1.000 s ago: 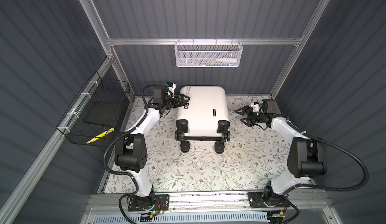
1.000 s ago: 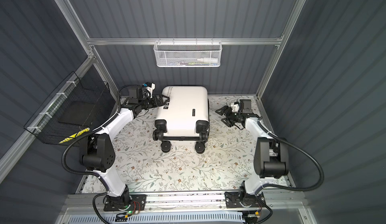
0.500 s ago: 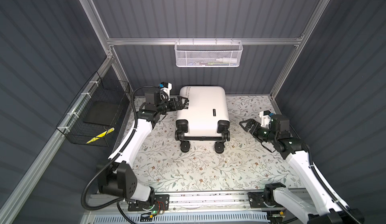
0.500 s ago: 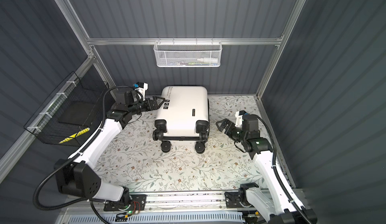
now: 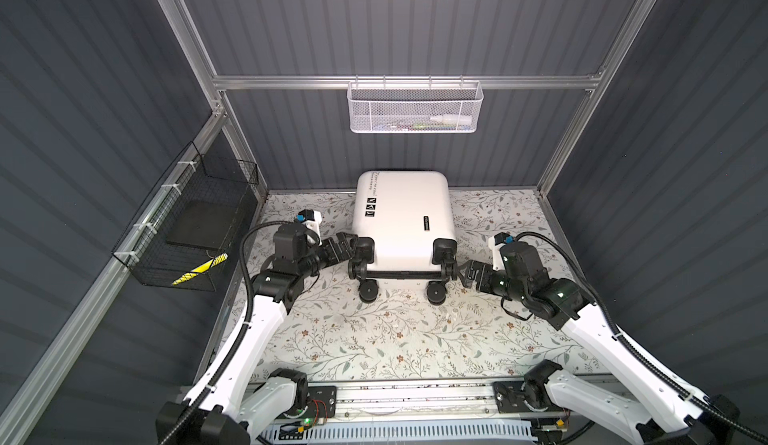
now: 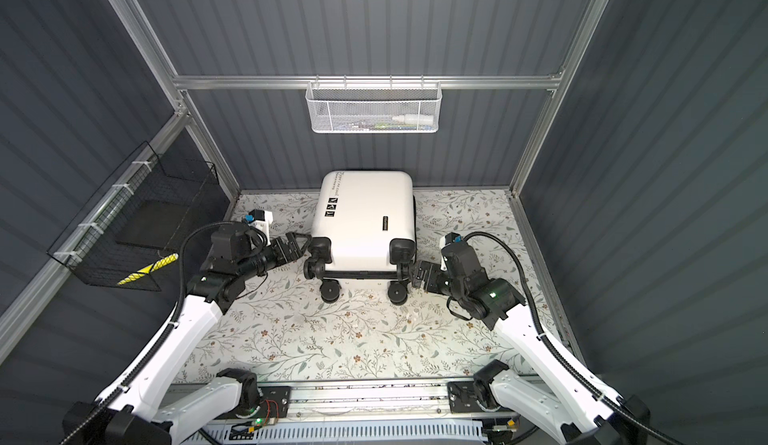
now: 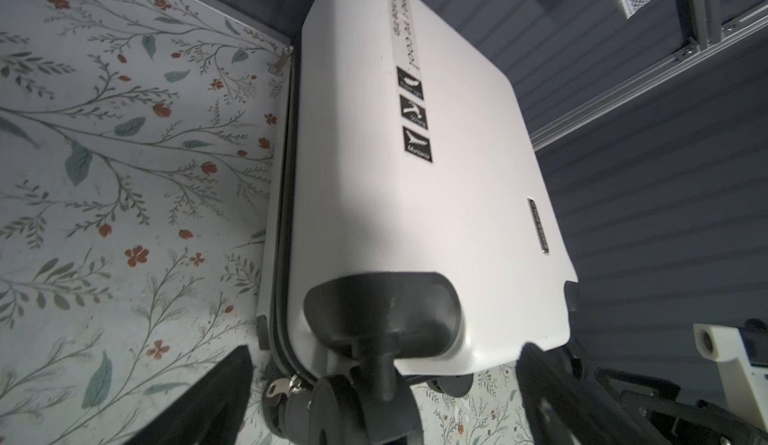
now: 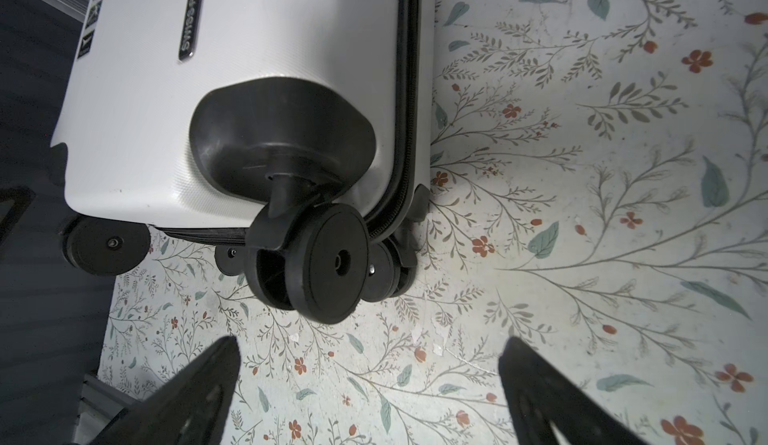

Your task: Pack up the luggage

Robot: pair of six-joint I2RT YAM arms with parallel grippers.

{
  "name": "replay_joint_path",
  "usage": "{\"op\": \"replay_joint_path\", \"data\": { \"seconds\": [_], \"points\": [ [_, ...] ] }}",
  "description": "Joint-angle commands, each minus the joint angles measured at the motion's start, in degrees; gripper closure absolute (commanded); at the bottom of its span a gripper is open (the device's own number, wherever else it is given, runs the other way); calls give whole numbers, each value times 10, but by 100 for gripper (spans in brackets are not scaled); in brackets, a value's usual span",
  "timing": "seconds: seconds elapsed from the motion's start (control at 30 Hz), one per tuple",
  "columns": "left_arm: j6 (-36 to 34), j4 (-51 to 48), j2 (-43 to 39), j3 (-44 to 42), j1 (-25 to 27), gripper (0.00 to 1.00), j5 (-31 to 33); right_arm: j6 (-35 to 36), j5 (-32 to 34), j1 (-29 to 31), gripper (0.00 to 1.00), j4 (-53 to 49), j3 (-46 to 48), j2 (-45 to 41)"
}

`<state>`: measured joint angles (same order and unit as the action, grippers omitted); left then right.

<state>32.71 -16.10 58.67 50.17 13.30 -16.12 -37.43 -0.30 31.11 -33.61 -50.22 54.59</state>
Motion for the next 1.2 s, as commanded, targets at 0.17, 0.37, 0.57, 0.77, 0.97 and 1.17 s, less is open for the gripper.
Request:
{"op": "replay_joint_path", "data": {
  "seconds": [0.17,0.37,0.57,0.77,0.97,1.17],
  "points": [
    [39,-22,-19,-38,0,0,19,17,122,83,1,-29,-71,68],
    [43,-20,-22,-50,0,0,15,21,169,123,1,-47,-109,133],
    [47,-16,-25,-64,0,0,6,16,191,135,1,-46,-119,170],
    [43,-13,-22,-70,0,0,-1,21,193,140,4,-36,-122,188],
    [48,-3,-18,-75,0,0,-8,25,191,141,15,-27,-126,206],
    [47,-2,-19,-76,0,0,-12,24,194,142,23,-15,-128,214]
  ]
}}
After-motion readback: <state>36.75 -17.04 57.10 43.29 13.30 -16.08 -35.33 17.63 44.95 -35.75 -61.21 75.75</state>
